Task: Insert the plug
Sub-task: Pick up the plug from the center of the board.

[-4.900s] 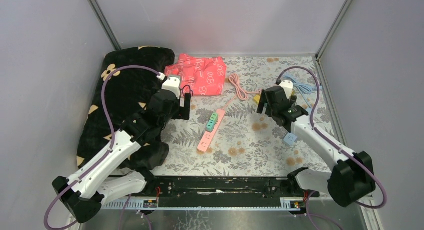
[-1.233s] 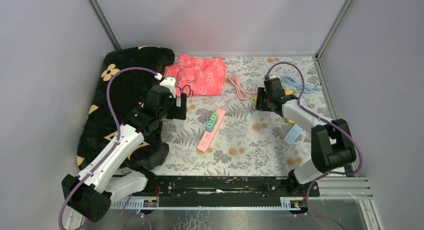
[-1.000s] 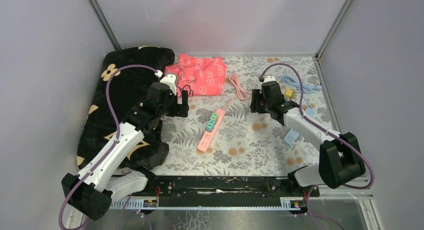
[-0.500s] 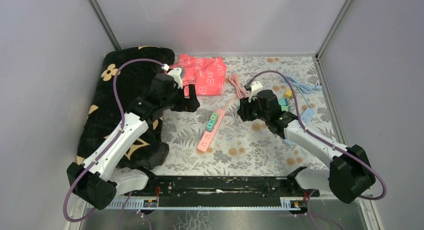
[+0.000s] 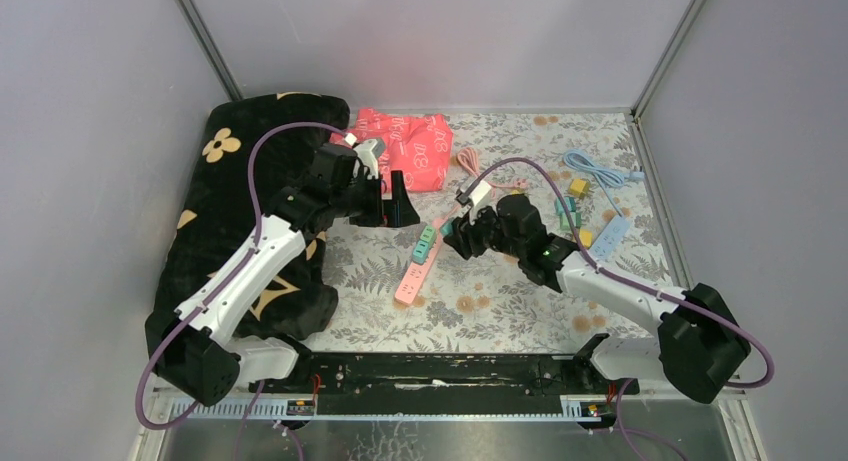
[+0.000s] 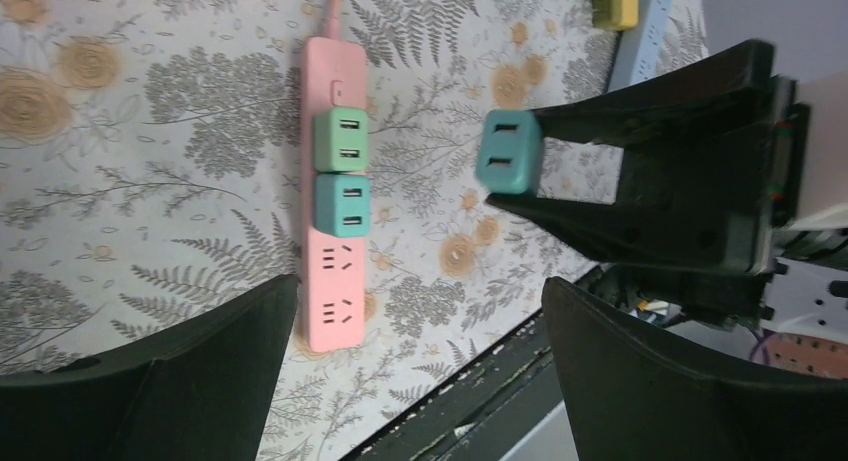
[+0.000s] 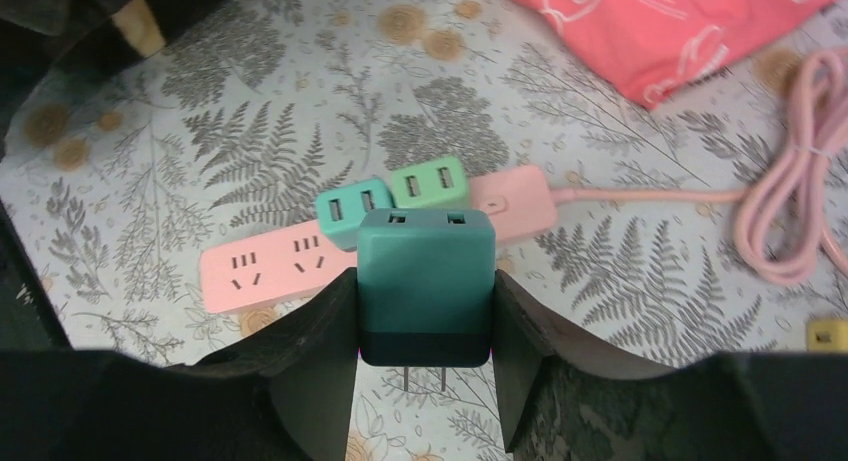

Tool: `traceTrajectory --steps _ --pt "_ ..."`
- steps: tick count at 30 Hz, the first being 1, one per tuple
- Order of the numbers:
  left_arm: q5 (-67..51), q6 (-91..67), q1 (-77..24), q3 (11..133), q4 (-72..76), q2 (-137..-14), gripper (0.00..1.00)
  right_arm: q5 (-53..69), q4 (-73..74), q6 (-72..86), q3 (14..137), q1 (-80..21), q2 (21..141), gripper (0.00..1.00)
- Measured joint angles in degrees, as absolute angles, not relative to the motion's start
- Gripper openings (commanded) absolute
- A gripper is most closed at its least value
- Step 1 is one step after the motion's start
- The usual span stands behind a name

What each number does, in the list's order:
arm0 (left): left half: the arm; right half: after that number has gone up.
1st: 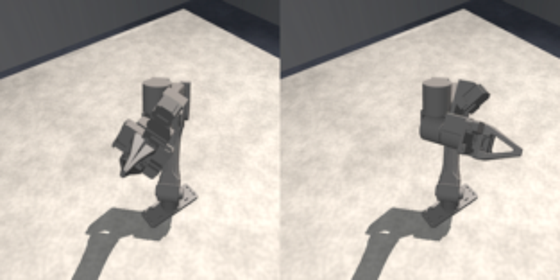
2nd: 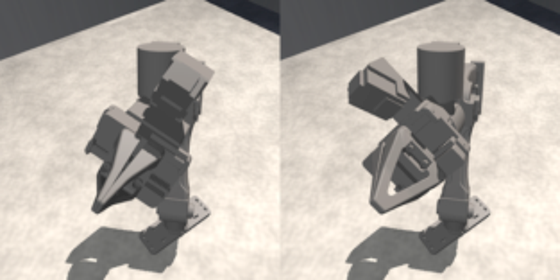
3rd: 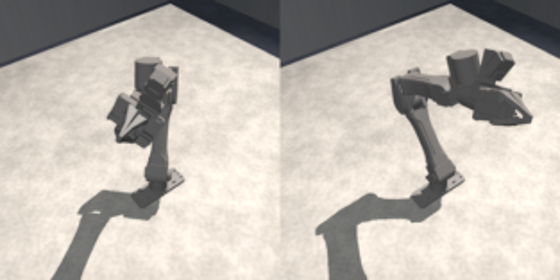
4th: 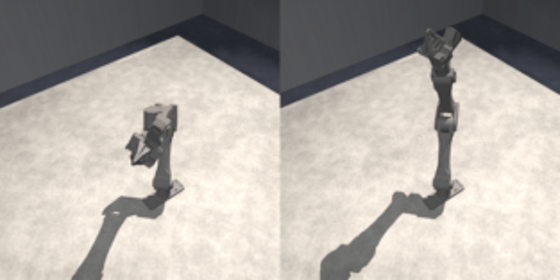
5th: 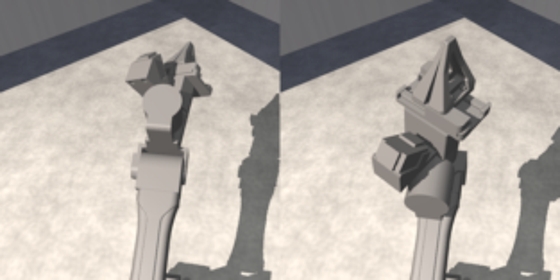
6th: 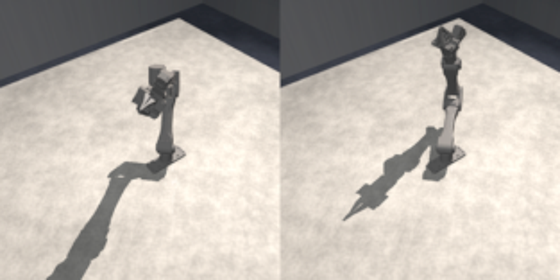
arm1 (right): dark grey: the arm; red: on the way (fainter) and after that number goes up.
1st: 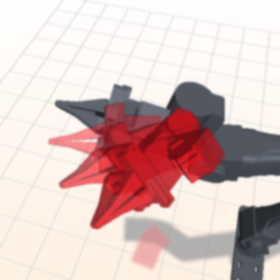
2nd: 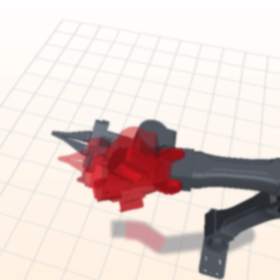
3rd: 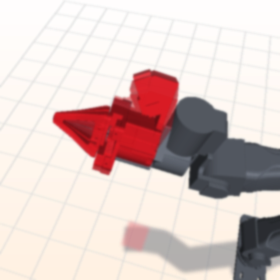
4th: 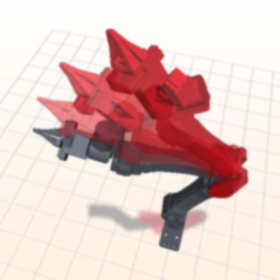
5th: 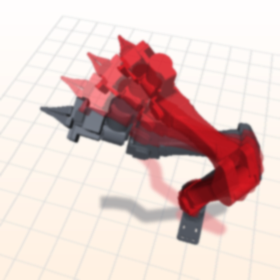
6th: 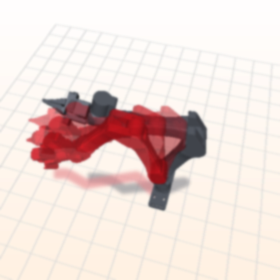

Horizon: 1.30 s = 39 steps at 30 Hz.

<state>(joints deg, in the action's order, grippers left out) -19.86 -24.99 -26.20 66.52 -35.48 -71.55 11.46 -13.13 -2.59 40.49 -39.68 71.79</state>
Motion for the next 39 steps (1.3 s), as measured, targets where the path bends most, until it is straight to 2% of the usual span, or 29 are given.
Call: traceTrajectory --steps 4,25,33,36,39 --pt "-22.63 -26.26 -26.2 66.5 -35.07 -71.72 0.98 12.1 -15.46 -5.82 40.49 -42.81 72.88 0.23" --pt "-33.39 -28.95 -26.65 63.11 -30.15 -74.59 0.6 14.74 -21.71 -13.26 42.28 -49.67 74.22 0.22" --pt "-35.92 -29.15 -26.65 61.45 -28.67 -76.03 0.51 14.74 -23.11 -13.28 42.28 -49.89 74.22 0.22" --pt "-36.73 -29.47 -26.7 61.01 -28.03 -76.29 0.4 14.74 -23.22 -13.28 42.26 -49.89 74.22 0.22" --pt "-37.69 -29.71 -27.0 60.95 -27.14 -76.29 0.23 14.72 -23.24 -13.26 42.26 -49.91 74.28 0.23"
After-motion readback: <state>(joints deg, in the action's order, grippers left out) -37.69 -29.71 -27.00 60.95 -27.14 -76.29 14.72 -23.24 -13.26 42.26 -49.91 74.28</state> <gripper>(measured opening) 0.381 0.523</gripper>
